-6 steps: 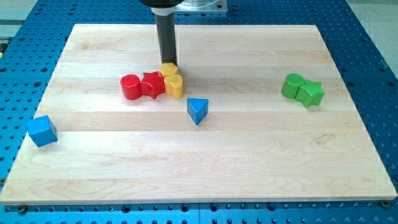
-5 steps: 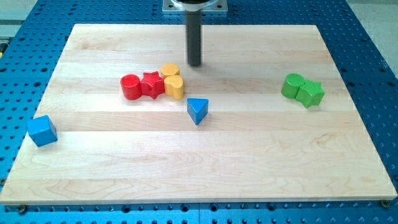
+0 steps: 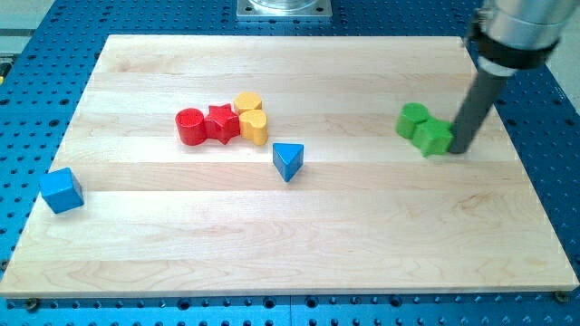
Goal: Move the green blocks to the left
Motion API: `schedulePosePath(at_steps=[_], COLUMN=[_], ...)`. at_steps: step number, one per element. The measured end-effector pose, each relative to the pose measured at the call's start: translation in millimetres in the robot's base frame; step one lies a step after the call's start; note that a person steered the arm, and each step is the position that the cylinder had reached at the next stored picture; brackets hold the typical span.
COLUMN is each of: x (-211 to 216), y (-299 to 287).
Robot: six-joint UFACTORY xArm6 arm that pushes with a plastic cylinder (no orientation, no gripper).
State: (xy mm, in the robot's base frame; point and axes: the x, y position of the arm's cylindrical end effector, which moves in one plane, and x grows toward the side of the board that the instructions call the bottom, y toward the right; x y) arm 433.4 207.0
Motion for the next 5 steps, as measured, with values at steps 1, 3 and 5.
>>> schedulePosePath(at_steps=[1, 3, 5], x=[-3.8, -51.4, -69.0], y=[-16.5, -80.8, -75.5])
